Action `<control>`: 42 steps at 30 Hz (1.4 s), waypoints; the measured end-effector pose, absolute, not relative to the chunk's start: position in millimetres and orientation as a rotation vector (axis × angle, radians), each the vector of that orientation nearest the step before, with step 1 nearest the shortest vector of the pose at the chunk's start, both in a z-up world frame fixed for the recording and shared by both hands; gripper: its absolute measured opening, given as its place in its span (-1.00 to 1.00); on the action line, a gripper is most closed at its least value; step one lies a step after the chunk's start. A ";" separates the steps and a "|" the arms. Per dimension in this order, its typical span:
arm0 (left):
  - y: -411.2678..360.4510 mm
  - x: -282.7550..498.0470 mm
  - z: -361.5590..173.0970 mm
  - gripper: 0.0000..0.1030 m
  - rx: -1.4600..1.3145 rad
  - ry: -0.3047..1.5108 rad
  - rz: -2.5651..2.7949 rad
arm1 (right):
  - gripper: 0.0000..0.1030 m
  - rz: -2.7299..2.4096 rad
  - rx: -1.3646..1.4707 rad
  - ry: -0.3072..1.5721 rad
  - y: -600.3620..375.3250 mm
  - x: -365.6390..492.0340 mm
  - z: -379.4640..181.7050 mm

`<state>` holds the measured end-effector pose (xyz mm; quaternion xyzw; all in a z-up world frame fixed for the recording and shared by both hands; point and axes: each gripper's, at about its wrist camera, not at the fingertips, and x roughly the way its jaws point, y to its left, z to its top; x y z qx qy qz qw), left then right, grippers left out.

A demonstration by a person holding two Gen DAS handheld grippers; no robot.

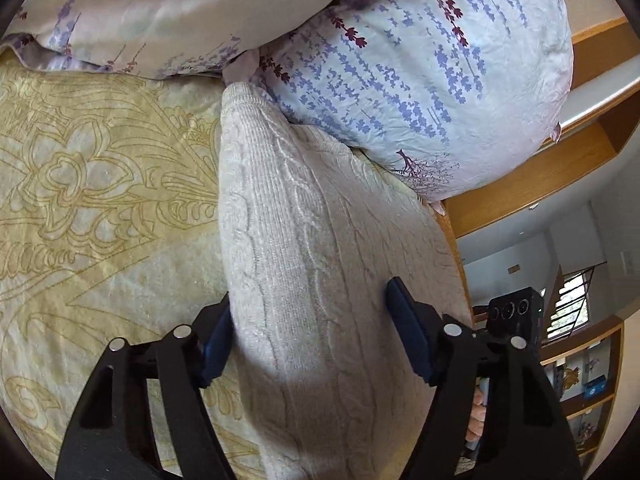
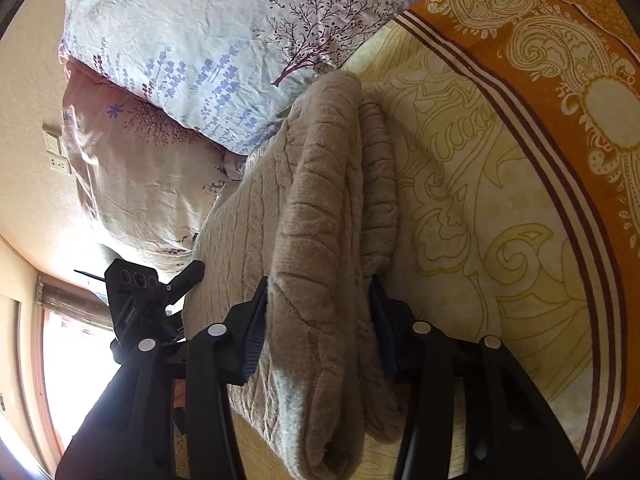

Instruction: Fold small clothes

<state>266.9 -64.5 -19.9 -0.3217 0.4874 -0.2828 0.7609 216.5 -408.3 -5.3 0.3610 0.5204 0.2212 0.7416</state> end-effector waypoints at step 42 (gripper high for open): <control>36.9 154.7 50.0 0.96 -0.155 0.681 -0.331 | -0.30 0.542 0.687 1.096 -260.2 254.6 13.9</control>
